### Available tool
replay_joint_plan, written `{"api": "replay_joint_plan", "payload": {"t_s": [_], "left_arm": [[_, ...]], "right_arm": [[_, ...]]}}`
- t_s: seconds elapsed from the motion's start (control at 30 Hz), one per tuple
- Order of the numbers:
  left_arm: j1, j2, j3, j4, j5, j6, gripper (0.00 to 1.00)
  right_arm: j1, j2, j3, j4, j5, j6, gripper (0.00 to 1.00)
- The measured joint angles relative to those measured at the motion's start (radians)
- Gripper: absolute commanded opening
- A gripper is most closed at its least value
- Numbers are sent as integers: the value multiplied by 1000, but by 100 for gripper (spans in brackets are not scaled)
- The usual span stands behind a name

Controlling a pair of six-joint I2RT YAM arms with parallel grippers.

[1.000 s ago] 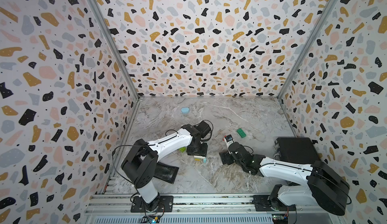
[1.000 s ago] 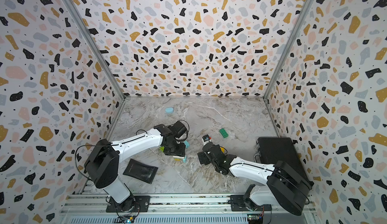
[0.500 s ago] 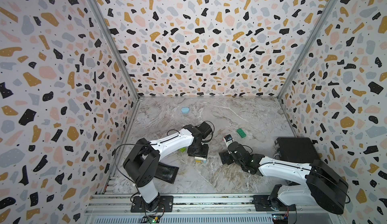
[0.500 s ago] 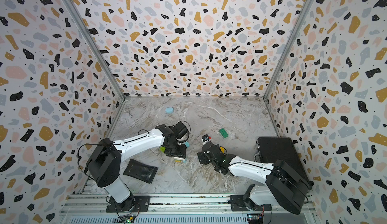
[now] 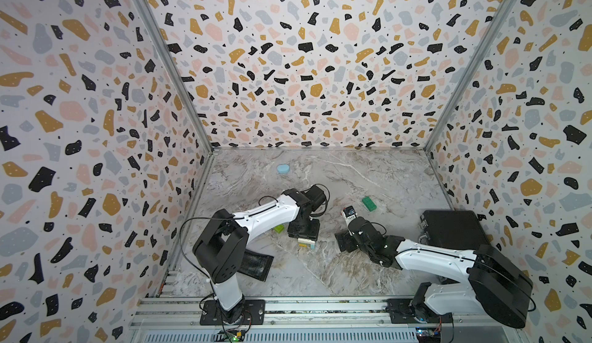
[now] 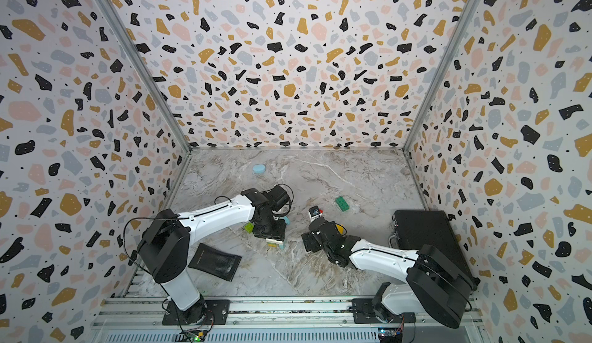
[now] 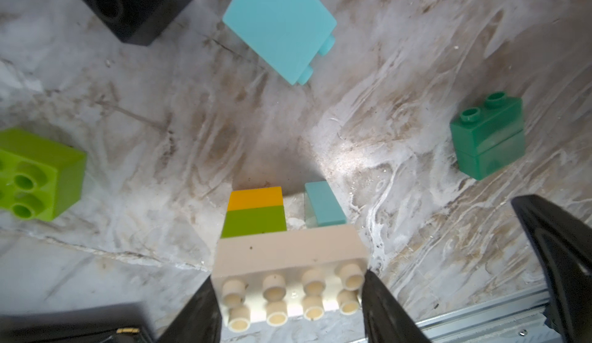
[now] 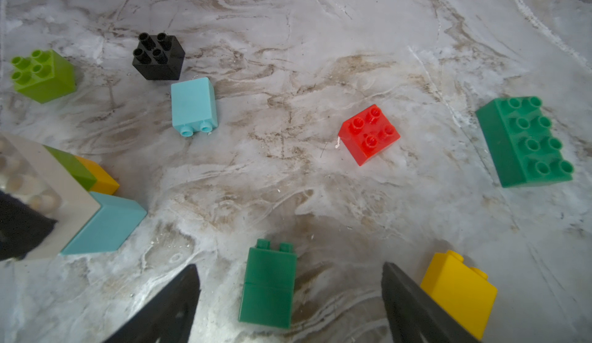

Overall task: Assemble the letter h with lego
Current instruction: Assemble the lego brick with the lego brick.

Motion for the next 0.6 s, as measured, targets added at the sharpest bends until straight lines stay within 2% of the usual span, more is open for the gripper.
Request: {"api": "replay_joint_plan", "payload": {"t_s": [0.6], "left_arm": [[-3,14,10,-9,-14,10,15]], "right_arm": [[0,6,0,0,-6,0,89]]}}
